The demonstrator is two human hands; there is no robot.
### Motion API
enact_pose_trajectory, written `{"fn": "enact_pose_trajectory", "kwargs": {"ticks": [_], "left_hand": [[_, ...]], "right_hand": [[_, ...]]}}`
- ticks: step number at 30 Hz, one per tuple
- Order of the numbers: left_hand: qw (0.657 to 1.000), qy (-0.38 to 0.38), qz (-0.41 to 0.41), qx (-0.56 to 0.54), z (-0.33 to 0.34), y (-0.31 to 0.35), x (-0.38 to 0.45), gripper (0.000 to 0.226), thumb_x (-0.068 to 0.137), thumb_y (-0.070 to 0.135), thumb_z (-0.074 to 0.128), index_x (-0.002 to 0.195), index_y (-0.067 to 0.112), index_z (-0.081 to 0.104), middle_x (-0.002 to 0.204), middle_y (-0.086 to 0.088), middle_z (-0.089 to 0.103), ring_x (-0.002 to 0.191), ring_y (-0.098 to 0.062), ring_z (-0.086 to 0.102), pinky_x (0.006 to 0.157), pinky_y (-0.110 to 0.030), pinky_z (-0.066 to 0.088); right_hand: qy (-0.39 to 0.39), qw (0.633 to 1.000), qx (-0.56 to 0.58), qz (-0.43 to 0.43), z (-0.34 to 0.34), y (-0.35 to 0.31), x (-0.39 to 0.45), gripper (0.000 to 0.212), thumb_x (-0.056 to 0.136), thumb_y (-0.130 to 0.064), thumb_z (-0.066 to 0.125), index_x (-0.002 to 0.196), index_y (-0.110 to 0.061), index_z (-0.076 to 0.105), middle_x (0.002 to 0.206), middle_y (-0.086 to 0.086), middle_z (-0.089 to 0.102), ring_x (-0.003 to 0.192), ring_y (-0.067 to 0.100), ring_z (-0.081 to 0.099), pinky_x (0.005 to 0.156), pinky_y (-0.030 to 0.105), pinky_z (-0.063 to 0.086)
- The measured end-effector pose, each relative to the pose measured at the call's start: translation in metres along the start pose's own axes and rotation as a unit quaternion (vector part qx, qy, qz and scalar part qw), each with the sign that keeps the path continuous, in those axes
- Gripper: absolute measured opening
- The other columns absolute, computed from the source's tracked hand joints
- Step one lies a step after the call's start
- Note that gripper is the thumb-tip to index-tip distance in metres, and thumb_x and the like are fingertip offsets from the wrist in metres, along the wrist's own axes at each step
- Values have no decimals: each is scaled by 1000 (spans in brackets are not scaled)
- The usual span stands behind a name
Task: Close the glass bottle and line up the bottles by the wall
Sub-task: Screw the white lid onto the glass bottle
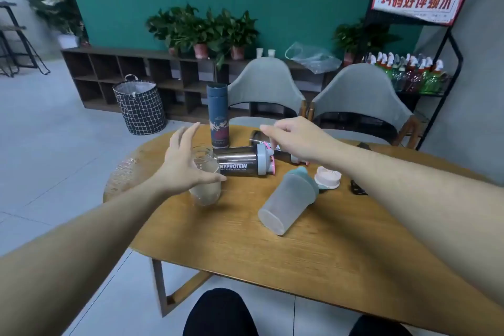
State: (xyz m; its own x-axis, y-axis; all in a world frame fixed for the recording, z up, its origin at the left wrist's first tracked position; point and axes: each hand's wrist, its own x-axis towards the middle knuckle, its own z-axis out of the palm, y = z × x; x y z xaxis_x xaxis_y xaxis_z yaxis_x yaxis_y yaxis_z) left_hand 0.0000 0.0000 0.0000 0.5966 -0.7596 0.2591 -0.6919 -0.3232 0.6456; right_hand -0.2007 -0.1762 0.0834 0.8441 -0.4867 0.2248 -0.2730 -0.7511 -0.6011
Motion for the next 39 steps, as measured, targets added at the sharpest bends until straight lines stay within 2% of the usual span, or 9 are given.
{"fn": "enact_pose_trajectory", "kwargs": {"ticks": [7, 10, 14, 18, 23, 25, 29, 33, 39], "left_hand": [[979, 15, -102, -176, 27, -15, -4, 140, 64, 27, 94, 156, 33, -12, 167, -10, 14, 150, -28, 24, 114, -42, 31], [970, 27, -152, -190, 33, -23, 1, 126, 68, 24, 91, 156, 26, 1, 159, -18, 33, 135, -31, 45, 101, -36, 40], [955, 25, -196, -221, 34, -31, 6, 114, 60, 33, 95, 150, 17, 26, 144, -9, 50, 114, -23, 54, 94, -36, 48], [964, 32, -170, -201, 35, -31, 3, 108, 57, 35, 96, 146, 19, 37, 133, -1, 55, 119, -25, 57, 100, -41, 50], [983, -7, -106, -153, 35, -8, -1, 94, 62, 34, 93, 139, 27, 41, 130, 4, 56, 113, -18, 57, 84, -27, 48], [988, -27, -78, -129, 35, 3, 1, 94, 61, 36, 93, 139, 28, 42, 130, 6, 57, 114, -17, 58, 90, -32, 50], [992, -63, -40, -103, 37, 31, 6, 100, 49, 49, 88, 137, 30, 44, 128, 7, 60, 115, -14, 60, 100, -39, 49], [993, -80, -13, -83, 49, 49, 17, 95, 50, 45, 87, 134, 32, 44, 126, 5, 60, 114, -13, 59, 97, -30, 48], [994, -97, 8, -58, 63, 60, 36, 87, 64, 26, 92, 136, 31, 44, 120, 13, 60, 105, 1, 58, 77, -6, 40]], "right_hand": [[-22, 999, 1, 39, 8, 13, -5, 51, 102, -50, 51, 64, -17, 59, 48, -11, 51, 49, 5, 44, 60, 25, 41], [-20, 999, -2, 46, 8, 20, -9, 51, 101, -51, 50, 67, -14, 61, 61, 0, 53, 58, 11, 47, 63, 27, 42], [-13, 998, -9, 61, 5, 32, -14, 51, 102, -49, 50, 63, -17, 60, 50, -11, 51, 60, 15, 47, 65, 29, 41], [-13, 998, -12, 67, 0, 51, -17, 48, 102, -45, 51, 70, -12, 64, 66, 8, 54, 64, 18, 50, 66, 26, 40], [-1, 996, -35, 78, -7, 87, -20, 25, 101, -30, 58, 97, -8, 68, 82, 1, 64, 76, 14, 55, 62, 24, 41], [-34, 992, -81, 92, -11, 102, -21, 13, 100, -23, 58, 107, -15, 65, 78, -6, 60, 71, 10, 53, 58, 21, 39], [-110, 974, -162, 116, -10, 136, -16, 38, 96, -19, 63, 133, -25, 56, 117, 6, 64, 96, 20, 62, 81, 29, 54], [-142, 955, -233, 119, -6, 164, -3, 59, 93, -22, 67, 148, -32, 45, 153, 3, 40, 132, 26, 46, 104, 36, 46], [-215, 918, -314, 114, 0, 195, 28, 78, 90, -20, 71, 155, -41, 32, 164, 1, 28, 132, 29, 48, 99, 37, 52]]}}
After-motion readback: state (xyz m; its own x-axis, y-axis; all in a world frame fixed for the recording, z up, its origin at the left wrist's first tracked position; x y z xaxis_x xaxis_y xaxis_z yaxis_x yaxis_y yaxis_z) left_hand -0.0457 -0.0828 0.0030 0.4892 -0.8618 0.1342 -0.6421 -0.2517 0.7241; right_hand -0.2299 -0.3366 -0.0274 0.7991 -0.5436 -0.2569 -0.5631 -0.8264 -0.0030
